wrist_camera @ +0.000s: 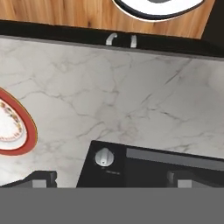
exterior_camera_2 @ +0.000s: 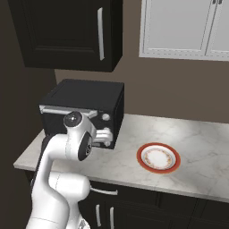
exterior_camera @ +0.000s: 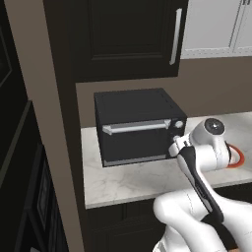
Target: Pick up the bagel from the plate, place it on the toaster oven rack, close the door, and set the timer.
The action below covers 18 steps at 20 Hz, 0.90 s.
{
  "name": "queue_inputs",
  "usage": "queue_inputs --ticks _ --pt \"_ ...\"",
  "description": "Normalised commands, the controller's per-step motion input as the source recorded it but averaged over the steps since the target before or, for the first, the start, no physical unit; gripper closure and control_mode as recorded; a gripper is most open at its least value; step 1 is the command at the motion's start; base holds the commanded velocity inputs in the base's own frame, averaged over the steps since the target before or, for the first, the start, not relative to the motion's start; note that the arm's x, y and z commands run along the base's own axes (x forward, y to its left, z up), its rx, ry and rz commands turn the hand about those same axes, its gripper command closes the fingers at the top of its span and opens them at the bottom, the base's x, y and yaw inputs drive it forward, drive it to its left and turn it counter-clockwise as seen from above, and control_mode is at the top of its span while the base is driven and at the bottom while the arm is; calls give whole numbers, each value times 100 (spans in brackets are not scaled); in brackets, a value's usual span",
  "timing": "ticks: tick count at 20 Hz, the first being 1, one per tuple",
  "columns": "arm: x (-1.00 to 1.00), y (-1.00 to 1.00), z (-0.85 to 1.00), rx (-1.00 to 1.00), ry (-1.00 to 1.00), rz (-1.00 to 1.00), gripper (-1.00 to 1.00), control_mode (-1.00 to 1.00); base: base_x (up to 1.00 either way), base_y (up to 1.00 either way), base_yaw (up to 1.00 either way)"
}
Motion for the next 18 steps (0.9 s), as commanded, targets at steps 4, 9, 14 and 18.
queue_inputs --ticks 4,9,14,18 --pt "33 -10 -19 0 0 2 -100 -100 0 0 0" --pt "40 -9 -27 0 0 2 -100 -100 0 0 0" --pt "38 -9 -29 0 0 1 -100 -100 0 0 0" --pt "29 -7 -23 0 0 0 -100 -100 0 0 0"
